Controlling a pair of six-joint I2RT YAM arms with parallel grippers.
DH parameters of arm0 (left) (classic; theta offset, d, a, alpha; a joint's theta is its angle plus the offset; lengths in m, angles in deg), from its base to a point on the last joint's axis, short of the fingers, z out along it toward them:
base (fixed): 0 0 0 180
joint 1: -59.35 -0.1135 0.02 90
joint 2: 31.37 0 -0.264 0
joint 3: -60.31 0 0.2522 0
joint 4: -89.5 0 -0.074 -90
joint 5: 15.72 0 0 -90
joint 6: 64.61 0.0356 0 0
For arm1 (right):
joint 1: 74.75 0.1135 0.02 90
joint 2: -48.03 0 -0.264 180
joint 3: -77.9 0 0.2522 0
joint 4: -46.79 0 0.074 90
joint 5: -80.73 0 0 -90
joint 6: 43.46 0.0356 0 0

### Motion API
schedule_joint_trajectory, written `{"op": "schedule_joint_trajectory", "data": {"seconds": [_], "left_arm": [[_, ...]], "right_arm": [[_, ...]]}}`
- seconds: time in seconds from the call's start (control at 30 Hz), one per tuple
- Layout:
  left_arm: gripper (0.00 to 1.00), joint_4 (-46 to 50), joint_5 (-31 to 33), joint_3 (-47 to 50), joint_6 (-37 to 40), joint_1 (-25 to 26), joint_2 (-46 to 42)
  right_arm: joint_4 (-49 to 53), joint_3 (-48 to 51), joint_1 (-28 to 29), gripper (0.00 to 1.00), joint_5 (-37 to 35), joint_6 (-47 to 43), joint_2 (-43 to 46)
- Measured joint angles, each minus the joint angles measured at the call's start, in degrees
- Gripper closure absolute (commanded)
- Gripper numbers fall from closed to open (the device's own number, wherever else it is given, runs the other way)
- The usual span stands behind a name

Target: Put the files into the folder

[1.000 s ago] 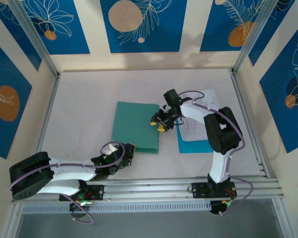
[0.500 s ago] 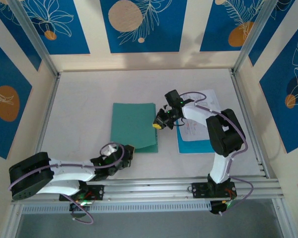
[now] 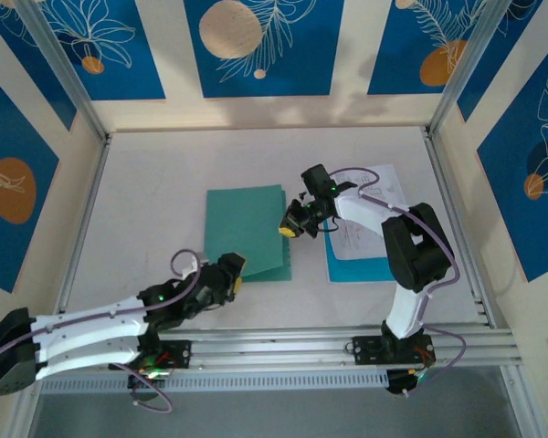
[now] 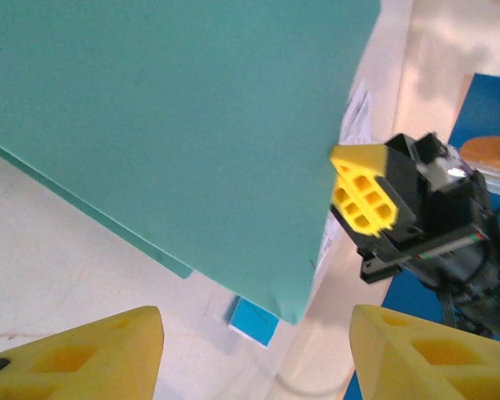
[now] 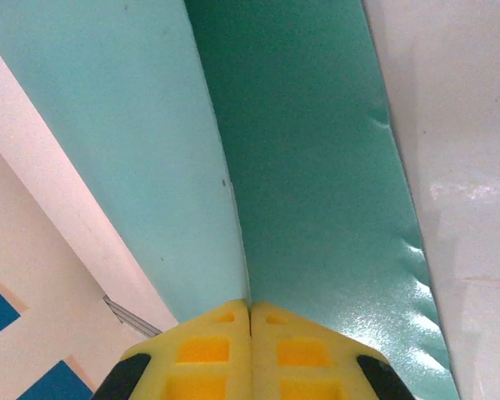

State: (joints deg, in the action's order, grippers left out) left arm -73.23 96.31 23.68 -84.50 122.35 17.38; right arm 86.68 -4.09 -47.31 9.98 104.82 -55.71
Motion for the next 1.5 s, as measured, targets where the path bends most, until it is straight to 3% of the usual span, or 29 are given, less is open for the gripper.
{"op": "schedule_joint_trajectory", "data": {"seconds": [0.13,0.37,0.57,0.67,1.0,1.33,1.43,1.5], "left_arm": [[0.41,11.4,-4.1,-8.2,11.3,-3.8,2.3],[0.36,30.6,-11.6,-40.2,42.9,-6.1,26.8],[0.36,41.0,-12.8,-57.0,63.3,-5.7,40.2],[0.36,45.3,-11.4,-61.3,69.7,-4.9,44.5],[0.39,53.5,-2.9,-66.2,78.8,0.3,53.9],[0.81,57.7,7.7,-67.6,80.5,1.0,58.6],[1.0,58.2,9.4,-67.8,80.8,1.0,58.6],[1.0,58.6,10.4,-67.9,81.4,1.2,58.6]], "right_arm": [[1.1,-1.0,0.3,1.0,-0.4,0.6,0.1],[4.9,-4.7,1.1,1.0,-1.4,1.4,0.2],[6.3,-5.7,1.1,1.0,-1.4,2.4,0.3],[6.5,-5.9,1.1,1.0,-1.4,3.1,0.3],[6.5,-8.3,1.1,1.0,-0.5,4.0,0.3],[6.5,-8.3,1.1,1.0,0.3,4.0,0.3],[6.5,-8.3,1.0,1.0,0.3,4.0,0.3],[6.5,-8.3,1.0,0.95,0.3,4.0,0.3]]}}
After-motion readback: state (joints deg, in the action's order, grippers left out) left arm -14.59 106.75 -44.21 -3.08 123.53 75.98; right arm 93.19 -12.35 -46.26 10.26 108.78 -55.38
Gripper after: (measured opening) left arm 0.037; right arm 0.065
